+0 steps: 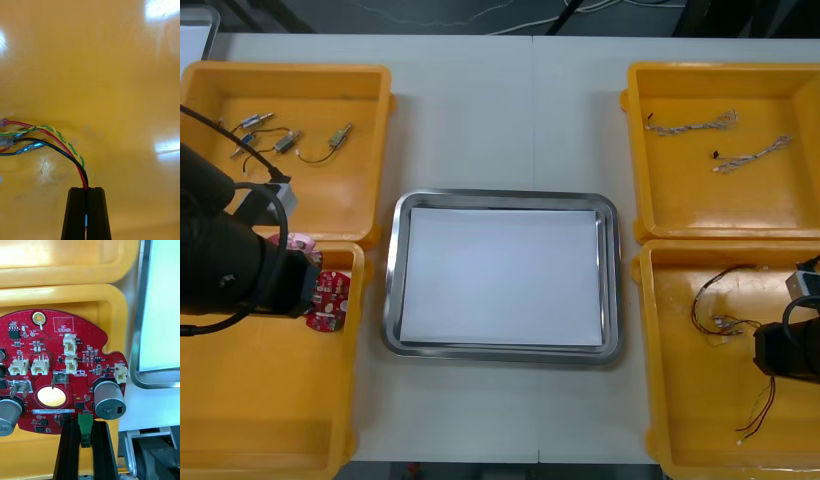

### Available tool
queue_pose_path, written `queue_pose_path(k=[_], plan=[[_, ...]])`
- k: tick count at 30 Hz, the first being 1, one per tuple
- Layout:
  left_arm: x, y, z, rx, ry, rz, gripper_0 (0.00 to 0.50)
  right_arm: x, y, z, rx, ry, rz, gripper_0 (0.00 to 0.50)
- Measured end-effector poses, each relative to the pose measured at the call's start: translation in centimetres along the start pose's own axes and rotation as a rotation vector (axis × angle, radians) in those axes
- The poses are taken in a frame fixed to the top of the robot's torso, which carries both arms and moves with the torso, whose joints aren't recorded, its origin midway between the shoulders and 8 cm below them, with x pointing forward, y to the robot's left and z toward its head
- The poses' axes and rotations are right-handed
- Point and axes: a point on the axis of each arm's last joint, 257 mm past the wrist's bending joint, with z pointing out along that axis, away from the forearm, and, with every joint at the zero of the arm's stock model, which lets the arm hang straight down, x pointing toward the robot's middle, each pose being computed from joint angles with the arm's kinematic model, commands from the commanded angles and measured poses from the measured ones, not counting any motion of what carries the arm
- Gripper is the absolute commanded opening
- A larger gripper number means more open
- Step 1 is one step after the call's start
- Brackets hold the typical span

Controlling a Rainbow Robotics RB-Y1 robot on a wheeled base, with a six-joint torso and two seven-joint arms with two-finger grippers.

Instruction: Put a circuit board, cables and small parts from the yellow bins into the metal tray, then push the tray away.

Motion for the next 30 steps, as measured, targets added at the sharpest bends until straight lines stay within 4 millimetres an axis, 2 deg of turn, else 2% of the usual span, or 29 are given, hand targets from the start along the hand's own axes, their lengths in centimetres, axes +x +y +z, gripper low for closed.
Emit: queue_pose_path(k=[8, 14, 18, 22, 30], plan=[[-0.5, -2.9, 0.3, 0.002, -0.007, 0.078, 0.000, -0.8, -0.6, -2.6, 0.009, -0.007, 0.010, 0.000], [-0.9, -4.2, 1.4, -0.030, -0.038, -0.042, 0.000, -1.8, -0.5, -5.1, 0.016, -0.009, 0.004, 0.000], [-1.2, -5.8, 2.2, -0.019, -0.067, -0.075, 0.000, -2.5, -0.3, -6.9, 0.019, -0.022, -0.005, 0.000], [-1.0, -7.6, 2.6, 0.006, -0.063, -0.050, 0.000, -3.9, 0.1, -8.4, 0.015, -0.076, -0.014, 0.000], [-2.1, -10.4, 4.3, -0.006, -0.064, -0.014, 0.000, -6.3, 1.1, -11.0, -0.001, -0.176, -0.041, 0.000]])
